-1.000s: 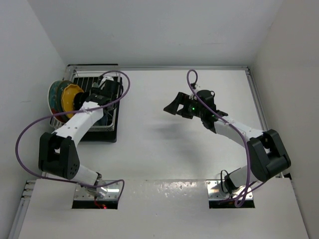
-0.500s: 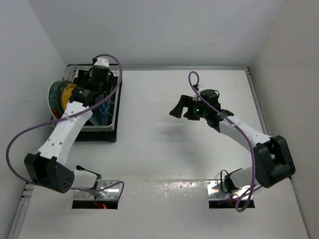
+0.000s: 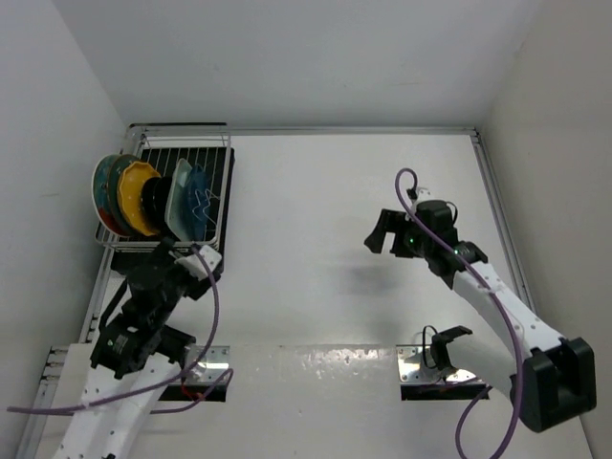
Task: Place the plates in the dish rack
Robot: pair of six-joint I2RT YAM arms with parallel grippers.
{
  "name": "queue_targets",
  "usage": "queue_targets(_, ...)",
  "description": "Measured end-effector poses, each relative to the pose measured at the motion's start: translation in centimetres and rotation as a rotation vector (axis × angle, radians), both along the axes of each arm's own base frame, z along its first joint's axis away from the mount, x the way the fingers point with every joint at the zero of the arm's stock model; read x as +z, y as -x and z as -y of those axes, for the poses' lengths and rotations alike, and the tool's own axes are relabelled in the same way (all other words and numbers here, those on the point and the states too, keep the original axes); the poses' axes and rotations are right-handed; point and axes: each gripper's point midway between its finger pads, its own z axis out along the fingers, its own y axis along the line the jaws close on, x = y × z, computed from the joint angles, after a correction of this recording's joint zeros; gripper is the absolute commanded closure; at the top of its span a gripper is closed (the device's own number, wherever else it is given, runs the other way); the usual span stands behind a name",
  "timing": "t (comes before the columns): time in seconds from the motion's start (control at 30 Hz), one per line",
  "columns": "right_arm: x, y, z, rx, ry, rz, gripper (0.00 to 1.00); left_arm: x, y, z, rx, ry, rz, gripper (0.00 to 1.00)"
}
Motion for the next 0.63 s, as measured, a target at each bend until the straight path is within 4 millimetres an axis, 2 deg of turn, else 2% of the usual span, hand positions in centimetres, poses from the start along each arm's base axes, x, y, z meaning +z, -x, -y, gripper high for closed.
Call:
queue_targets(0.17,-3.6,4.0,2.1,-0.04,0.04,-0.057,0.0,-2.9,1.0,1.6,-0.112,0.028,0.034,0.08)
queue_targets(0.3,-5.2,6.0,3.1,-0.078,0.048,-0.07,0.0,-5.0,0.9,1.8,-0.126,0.021,-0.002,0.06)
queue_targets(0.63,-8.1,8.7,4.7,-0.159,0.047,-0.086,0.0,-4.6,0.9,2.4,-0.163,0.016,0.024,0.06)
